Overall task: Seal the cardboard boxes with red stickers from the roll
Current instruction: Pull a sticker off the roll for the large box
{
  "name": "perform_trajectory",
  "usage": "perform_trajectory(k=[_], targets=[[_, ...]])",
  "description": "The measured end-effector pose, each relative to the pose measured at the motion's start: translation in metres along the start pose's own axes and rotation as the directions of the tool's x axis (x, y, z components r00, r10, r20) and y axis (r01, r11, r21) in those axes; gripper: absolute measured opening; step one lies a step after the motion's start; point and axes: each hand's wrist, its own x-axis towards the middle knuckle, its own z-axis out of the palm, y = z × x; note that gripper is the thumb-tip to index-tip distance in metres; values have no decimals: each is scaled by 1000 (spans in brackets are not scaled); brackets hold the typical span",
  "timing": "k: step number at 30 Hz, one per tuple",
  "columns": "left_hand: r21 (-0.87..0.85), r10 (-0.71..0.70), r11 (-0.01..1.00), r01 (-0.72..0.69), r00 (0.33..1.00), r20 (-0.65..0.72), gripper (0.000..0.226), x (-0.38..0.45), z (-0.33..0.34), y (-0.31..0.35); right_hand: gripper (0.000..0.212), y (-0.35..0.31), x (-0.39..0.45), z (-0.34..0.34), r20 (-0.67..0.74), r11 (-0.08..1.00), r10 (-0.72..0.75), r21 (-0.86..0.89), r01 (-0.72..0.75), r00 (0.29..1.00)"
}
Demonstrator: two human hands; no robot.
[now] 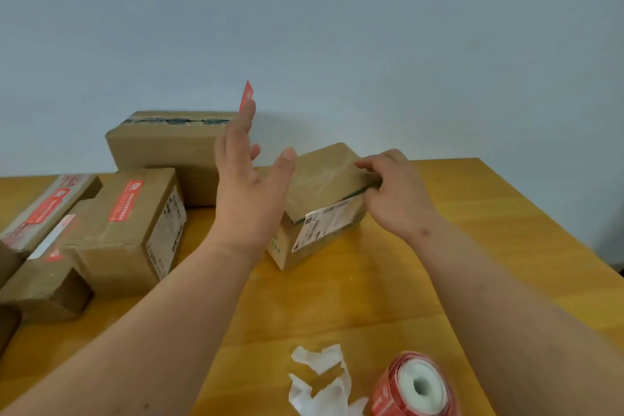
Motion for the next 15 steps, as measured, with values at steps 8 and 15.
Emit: perform_trajectory(k=[8,15], targets=[[113,-2,994,1,1000,4,74,-2,14,-16,55,-7,10,6,113,895,282,327,-304,953],[111,-138,983,149,986,-94,57,-26,-12,-2,50,-44,-28,-7,297,924,237,225,-309,925]])
